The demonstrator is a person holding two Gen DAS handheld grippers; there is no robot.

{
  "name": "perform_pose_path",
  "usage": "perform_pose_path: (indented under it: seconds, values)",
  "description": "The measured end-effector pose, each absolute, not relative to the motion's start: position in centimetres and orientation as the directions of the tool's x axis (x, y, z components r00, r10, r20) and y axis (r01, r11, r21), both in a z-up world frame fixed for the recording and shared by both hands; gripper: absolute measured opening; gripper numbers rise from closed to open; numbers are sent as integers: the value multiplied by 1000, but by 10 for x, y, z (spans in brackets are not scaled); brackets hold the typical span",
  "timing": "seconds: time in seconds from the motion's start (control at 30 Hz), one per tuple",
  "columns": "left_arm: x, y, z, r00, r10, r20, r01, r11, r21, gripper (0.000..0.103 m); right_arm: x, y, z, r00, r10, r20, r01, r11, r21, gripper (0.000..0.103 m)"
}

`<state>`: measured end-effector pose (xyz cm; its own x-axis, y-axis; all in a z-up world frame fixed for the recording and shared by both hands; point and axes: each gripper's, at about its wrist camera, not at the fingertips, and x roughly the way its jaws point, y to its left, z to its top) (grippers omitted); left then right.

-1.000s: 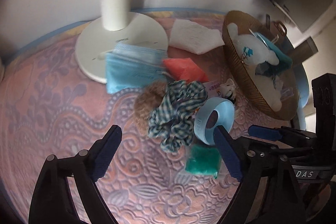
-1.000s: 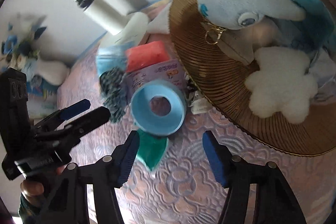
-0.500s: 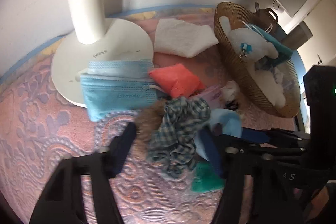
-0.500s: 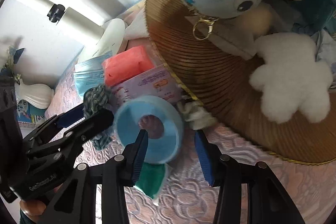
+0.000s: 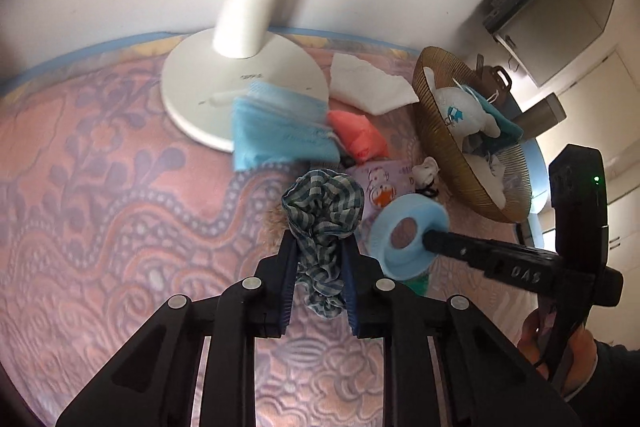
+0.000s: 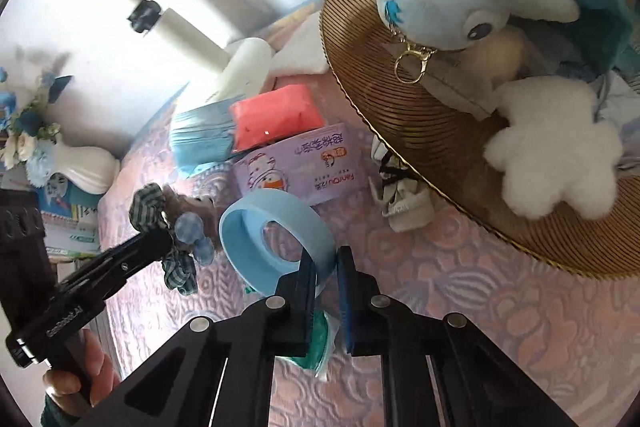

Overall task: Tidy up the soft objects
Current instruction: 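Carry the scrunchie and tape roll into the amber bowl, open both grippers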

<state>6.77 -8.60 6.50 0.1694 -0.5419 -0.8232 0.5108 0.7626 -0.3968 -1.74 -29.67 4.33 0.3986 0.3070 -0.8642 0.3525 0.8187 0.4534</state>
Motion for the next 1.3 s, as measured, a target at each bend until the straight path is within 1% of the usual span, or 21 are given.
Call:
perform_pose_path:
  seconds: [0.1, 0.23, 0.43, 0.63, 0.8, 1.0, 1.17, 1.3]
  values:
    - [59, -79, 67, 182, -550, -815, 483, 772, -413, 18, -20, -296, 49, 409, 298, -863, 343, 826, 448, 10]
    - [50, -72, 75, 207, -556, -805, 461, 781, -421, 18, -26, -292, 71, 434, 289, -853, 315, 839, 444, 10]
    - [33, -71, 101, 258, -582, -771, 466, 774, -428, 18, -36, -294, 110, 483, 307, -820, 246, 851, 464, 10]
    - [20, -85, 123, 287, -607, -741, 482, 760, -436, 18, -45, -310, 134, 520, 318, -793, 199, 857, 475, 10]
    - [12, -117, 143, 303, -630, -715, 517, 739, -431, 18, -59, -342, 157, 560, 311, -768, 193, 852, 486, 10]
    - [8, -169, 174, 321, -652, -687, 597, 702, -388, 18, -74, -394, 187, 623, 247, -742, 237, 844, 481, 10]
    - [7, -223, 198, 317, -684, -657, 674, 650, -351, 18, -78, -438, 194, 645, 196, -739, 302, 822, 482, 10]
    - [5, -262, 208, 308, -686, -659, 716, 624, -314, 18, -76, -466, 195, 652, 169, -739, 348, 799, 490, 10]
